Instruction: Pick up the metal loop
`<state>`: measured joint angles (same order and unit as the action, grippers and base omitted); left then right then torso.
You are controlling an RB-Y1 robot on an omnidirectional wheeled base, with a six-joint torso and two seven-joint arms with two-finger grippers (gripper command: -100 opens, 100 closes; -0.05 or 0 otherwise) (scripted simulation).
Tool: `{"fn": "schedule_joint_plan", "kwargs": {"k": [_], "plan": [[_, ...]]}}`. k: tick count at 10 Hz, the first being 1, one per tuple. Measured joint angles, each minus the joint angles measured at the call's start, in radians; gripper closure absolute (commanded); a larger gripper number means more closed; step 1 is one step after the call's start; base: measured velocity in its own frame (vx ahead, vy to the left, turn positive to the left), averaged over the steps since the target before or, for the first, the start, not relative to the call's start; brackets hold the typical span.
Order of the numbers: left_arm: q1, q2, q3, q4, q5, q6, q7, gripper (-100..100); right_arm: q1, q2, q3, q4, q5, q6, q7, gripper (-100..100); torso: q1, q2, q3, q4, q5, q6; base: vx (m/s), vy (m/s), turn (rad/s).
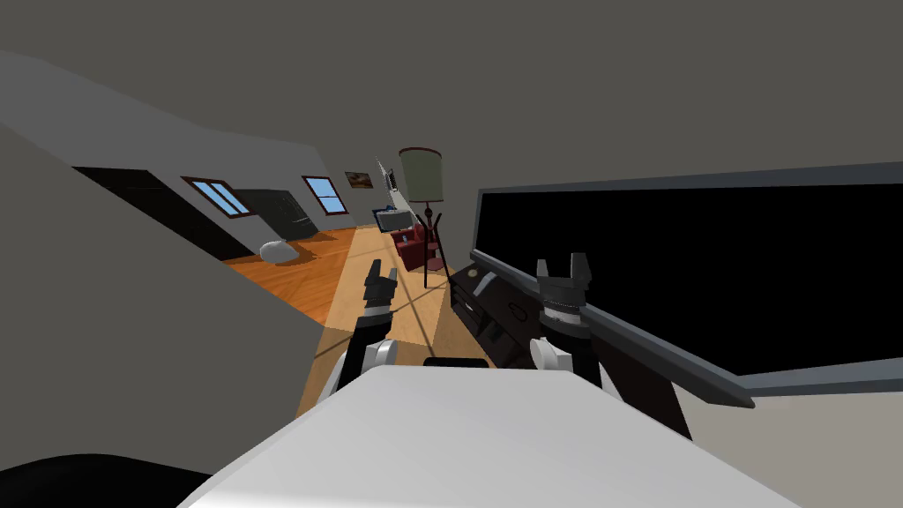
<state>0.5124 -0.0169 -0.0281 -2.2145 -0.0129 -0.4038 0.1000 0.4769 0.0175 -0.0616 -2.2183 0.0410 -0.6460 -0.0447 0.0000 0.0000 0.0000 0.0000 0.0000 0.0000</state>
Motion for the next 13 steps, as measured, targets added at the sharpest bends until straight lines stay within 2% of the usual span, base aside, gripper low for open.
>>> {"fn": "schedule_joint_plan", "kwargs": {"k": [3,4,6,8,9,11,13], "plan": [[0.000,0.000,0.000,0.000,0.000,0.000,0.000,0,-0.006,-0.084,0.004,0.047,0.017,0.013,0.030,-100,0.003,-0.001,-0.001,0.000,0.000,0.000,0.013,0.049,0.045],[0.000,0.000,0.000,0.000,0.000,0.000,0.000,0,-0.009,-0.113,0.006,0.060,0.026,0.031,0.047,-100,0.004,-0.001,-0.001,0.000,0.001,0.000,0.012,0.047,0.014],[0.000,0.000,0.000,0.000,0.000,0.000,0.000,0,-0.002,-0.155,0.005,0.085,0.034,0.042,0.066,-100,0.003,-0.001,0.000,0.000,0.001,0.000,0.009,0.057,0.054],[0.000,0.000,0.000,0.000,0.000,0.000,0.000,0,-0.019,-0.210,0.005,0.152,0.055,0.066,0.111,-100,0.005,-0.001,-0.001,0.000,0.001,0.000,0.018,0.096,0.075],[0.000,0.000,0.000,0.000,0.000,0.000,0.000,0,-0.001,-0.237,0.006,0.169,0.066,0.080,0.137,-100,0.007,-0.001,-0.001,0.000,0.001,0.000,0.015,0.084,0.011],[0.000,0.000,0.000,0.000,0.000,0.000,0.000,0,-0.014,-0.268,0.004,0.222,0.080,0.099,0.170,-100,0.004,-0.001,-0.001,0.000,0.001,0.000,0.022,0.083,0.076],[0.000,0.000,0.000,0.000,0.000,0.000,0.000,0,-0.026,-0.308,0.009,0.292,0.110,0.134,0.234,-100,0.008,-0.002,-0.001,0.000,0.002,0.000,0.023,0.109,0.056]]}}
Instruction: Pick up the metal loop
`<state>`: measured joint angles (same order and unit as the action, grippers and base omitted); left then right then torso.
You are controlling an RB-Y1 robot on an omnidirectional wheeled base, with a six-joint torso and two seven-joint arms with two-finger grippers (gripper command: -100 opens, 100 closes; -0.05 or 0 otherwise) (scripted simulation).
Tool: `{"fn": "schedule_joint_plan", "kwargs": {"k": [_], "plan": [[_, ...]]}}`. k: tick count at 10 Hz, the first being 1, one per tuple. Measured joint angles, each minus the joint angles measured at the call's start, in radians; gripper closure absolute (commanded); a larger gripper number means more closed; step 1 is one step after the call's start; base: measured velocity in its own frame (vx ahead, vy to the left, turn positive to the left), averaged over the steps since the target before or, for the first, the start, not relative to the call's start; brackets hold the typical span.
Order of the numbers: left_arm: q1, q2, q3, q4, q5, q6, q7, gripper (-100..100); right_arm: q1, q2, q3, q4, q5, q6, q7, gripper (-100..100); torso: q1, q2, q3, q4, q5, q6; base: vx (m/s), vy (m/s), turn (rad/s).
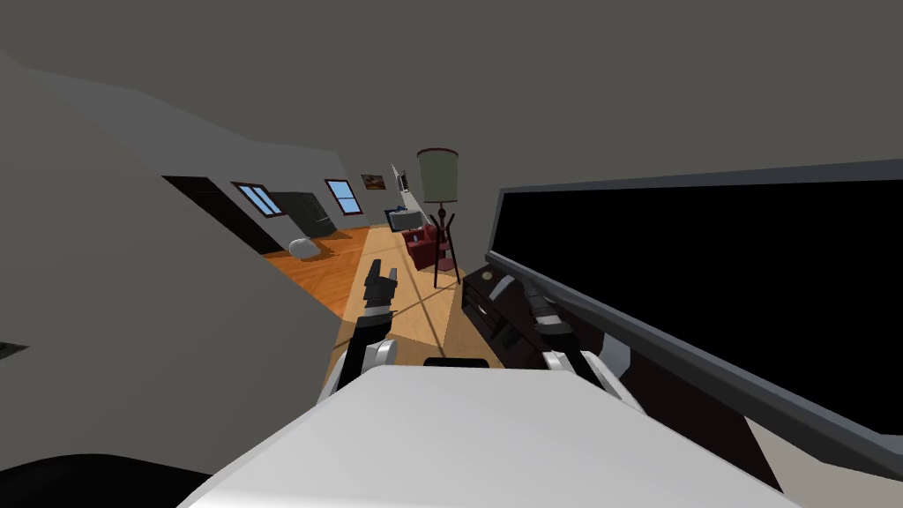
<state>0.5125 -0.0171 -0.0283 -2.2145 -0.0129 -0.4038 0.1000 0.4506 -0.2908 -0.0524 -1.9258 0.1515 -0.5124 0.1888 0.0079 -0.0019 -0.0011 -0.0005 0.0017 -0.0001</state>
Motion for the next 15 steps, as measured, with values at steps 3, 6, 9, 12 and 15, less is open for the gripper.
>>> {"fn": "schedule_joint_plan", "kwargs": {"k": [3,6,9,12,15], "plan": [[0.000,0.000,0.000,0.000,0.000,0.000,0.000,0,-0.015,-0.053,-0.003,0.083,0.030,0.054,0.061,-100,-0.002,0.000,0.000,0.000,0.000,0.000,0.020,0.084,0.065],[0.000,0.000,0.000,0.000,0.000,0.000,0.000,0,-0.018,-0.103,-0.003,0.167,0.064,0.089,0.132,-100,-0.002,0.000,0.000,0.000,0.000,0.000,0.022,0.085,0.069],[0.000,0.000,0.000,0.000,0.000,0.000,0.000,0,-0.020,-0.135,-0.002,0.231,0.091,0.120,0.184,-100,-0.005,0.001,0.001,0.000,-0.001,0.000,0.021,0.055,0.055],[0.000,0.000,0.000,0.000,0.000,0.000,0.000,0,-0.020,-0.170,0.002,0.285,0.126,0.153,0.237,-100,-0.005,0.002,0.001,0.000,-0.001,0.000,0.013,0.045,0.047],[0.000,0.000,0.000,0.000,0.000,0.000,0.000,0,-0.027,-0.221,0.006,0.370,0.164,0.178,0.289,-100,-0.005,0.002,0.001,0.000,-0.001,0.000,0.013,0.048,0.073]]}}
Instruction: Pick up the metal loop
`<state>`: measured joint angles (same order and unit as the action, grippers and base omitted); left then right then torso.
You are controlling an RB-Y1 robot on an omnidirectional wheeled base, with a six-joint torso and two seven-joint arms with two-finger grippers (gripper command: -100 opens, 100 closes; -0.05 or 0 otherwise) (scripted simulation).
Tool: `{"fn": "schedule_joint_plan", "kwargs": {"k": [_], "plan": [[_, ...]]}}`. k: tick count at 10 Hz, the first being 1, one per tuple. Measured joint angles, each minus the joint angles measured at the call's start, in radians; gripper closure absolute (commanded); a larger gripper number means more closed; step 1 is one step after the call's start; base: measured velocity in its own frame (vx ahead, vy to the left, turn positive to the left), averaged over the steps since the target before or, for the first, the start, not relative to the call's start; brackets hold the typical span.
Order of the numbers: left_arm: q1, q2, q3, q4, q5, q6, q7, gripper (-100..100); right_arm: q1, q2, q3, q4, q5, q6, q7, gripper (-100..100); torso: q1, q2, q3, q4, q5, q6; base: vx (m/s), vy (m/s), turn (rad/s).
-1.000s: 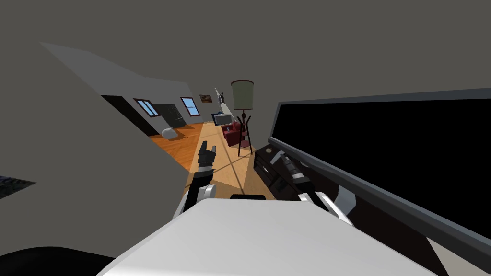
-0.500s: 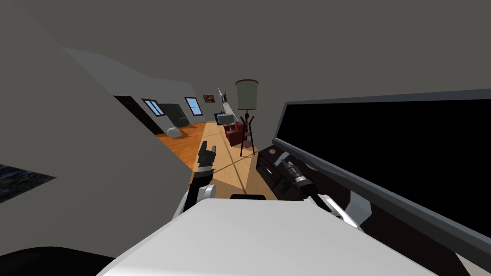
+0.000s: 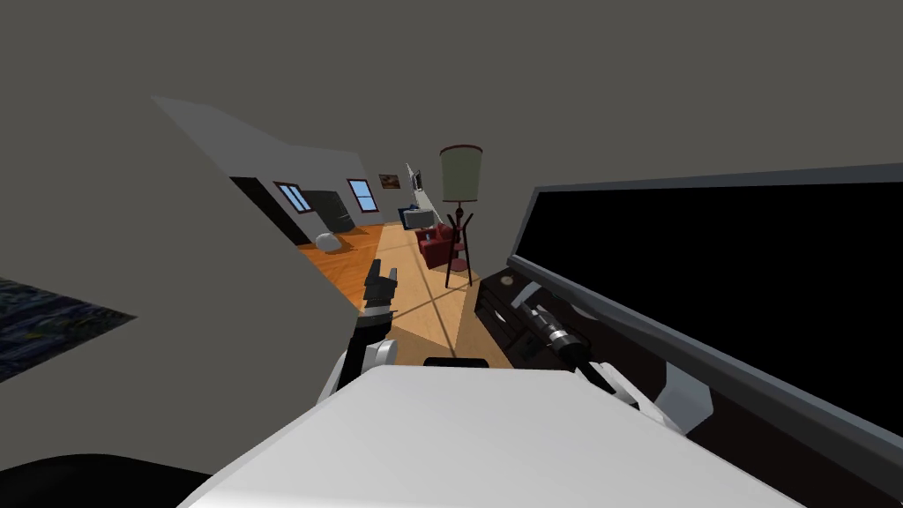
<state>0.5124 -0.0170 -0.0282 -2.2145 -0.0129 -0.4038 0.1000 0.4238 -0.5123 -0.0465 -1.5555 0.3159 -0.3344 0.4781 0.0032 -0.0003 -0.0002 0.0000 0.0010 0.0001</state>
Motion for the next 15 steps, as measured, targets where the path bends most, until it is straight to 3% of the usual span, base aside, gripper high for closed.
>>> {"fn": "schedule_joint_plan", "kwargs": {"k": [7,10,13,15], "plan": [[0.000,0.000,0.000,0.000,0.000,0.000,0.000,0,-0.016,-0.077,0.021,0.149,0.084,0.056,0.088,-100,-0.003,0.001,0.000,0.000,-0.001,0.000,0.010,0.016,0.053],[0.000,0.000,0.000,0.000,0.000,0.000,0.000,0,-0.025,-0.142,0.041,0.240,0.146,0.084,0.123,-100,-0.005,0.001,0.000,0.000,-0.001,0.000,0.004,-0.011,0.081],[0.000,0.000,0.000,0.000,0.000,0.000,0.000,0,-0.025,-0.167,0.050,0.304,0.187,0.099,0.150,-100,-0.005,0.001,0.001,0.000,-0.001,0.001,-0.001,-0.018,0.055],[0.000,0.000,0.000,0.000,0.000,0.000,0.000,0,-0.038,-0.191,0.059,0.383,0.230,0.095,0.174,-100,-0.006,0.001,0.001,0.000,-0.001,0.000,-0.005,-0.042,0.093]]}}
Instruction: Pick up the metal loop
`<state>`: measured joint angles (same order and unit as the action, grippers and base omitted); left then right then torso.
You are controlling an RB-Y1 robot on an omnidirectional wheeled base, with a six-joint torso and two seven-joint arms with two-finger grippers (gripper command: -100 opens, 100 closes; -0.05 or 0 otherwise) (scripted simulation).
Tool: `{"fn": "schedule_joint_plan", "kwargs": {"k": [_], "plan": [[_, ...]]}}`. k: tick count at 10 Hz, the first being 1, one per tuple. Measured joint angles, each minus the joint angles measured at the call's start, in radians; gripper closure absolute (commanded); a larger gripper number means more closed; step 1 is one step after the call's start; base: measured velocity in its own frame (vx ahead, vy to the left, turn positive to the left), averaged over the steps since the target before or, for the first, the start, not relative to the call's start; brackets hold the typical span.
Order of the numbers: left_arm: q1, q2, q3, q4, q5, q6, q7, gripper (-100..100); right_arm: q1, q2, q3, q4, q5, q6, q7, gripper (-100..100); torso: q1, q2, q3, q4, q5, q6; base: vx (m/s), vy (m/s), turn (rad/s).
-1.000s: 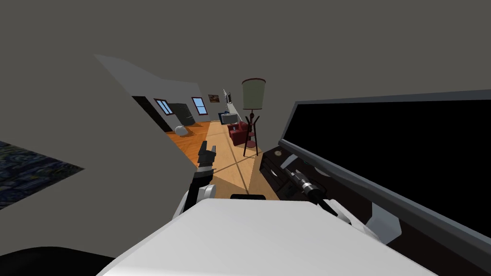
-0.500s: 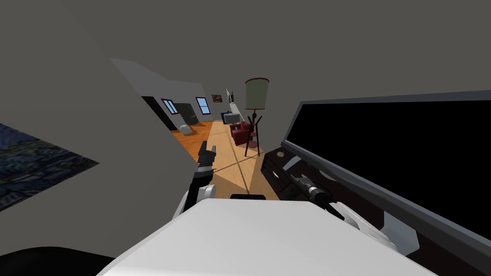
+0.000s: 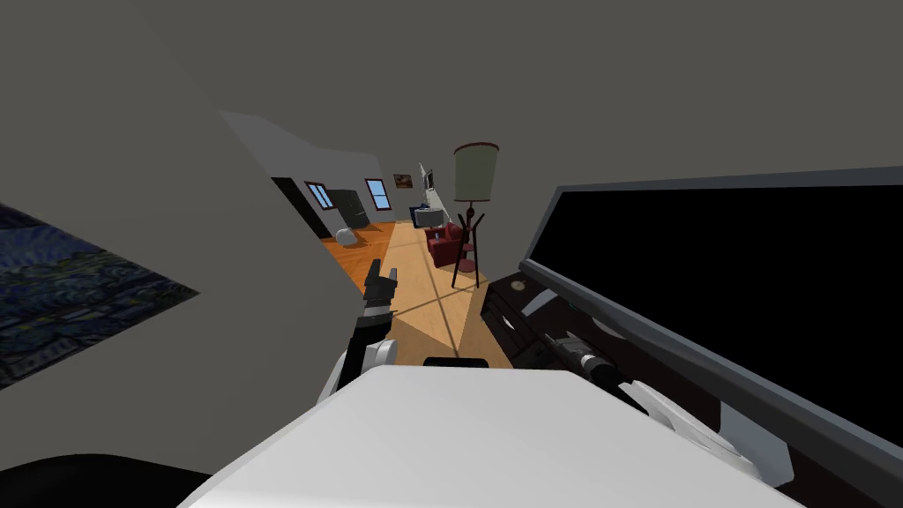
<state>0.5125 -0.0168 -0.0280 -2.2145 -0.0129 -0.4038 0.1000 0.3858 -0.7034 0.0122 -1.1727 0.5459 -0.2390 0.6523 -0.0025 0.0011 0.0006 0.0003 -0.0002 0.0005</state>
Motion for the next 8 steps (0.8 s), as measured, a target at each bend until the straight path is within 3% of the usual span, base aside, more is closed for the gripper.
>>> {"fn": "schedule_joint_plan", "kwargs": {"k": [1,2,3,8], "plan": [[0.000,0.000,0.000,0.000,0.000,0.000,0.000,0,0.003,-0.033,0.017,0.017,0.022,0.019,-0.001,-100,-0.001,0.000,0.000,0.000,0.000,0.000,-0.006,-0.038,0.033],[0.000,0.000,0.000,0.000,0.000,0.000,0.000,0,-0.003,-0.037,0.015,0.046,0.035,0.017,0.007,-100,0.000,0.000,0.000,0.000,0.000,0.000,-0.006,-0.024,0.059],[0.000,0.000,0.000,0.000,0.000,0.000,0.000,0,0.013,-0.060,0.027,0.039,0.050,0.031,0.005,-100,0.000,0.000,0.000,0.000,0.000,0.000,-0.006,-0.018,0.026],[0.000,0.000,0.000,0.000,0.000,0.000,0.000,0,-0.011,-0.104,0.049,0.157,0.126,0.033,0.035,-100,0.001,0.000,0.000,0.000,0.000,0.000,-0.009,-0.026,0.060]]}}
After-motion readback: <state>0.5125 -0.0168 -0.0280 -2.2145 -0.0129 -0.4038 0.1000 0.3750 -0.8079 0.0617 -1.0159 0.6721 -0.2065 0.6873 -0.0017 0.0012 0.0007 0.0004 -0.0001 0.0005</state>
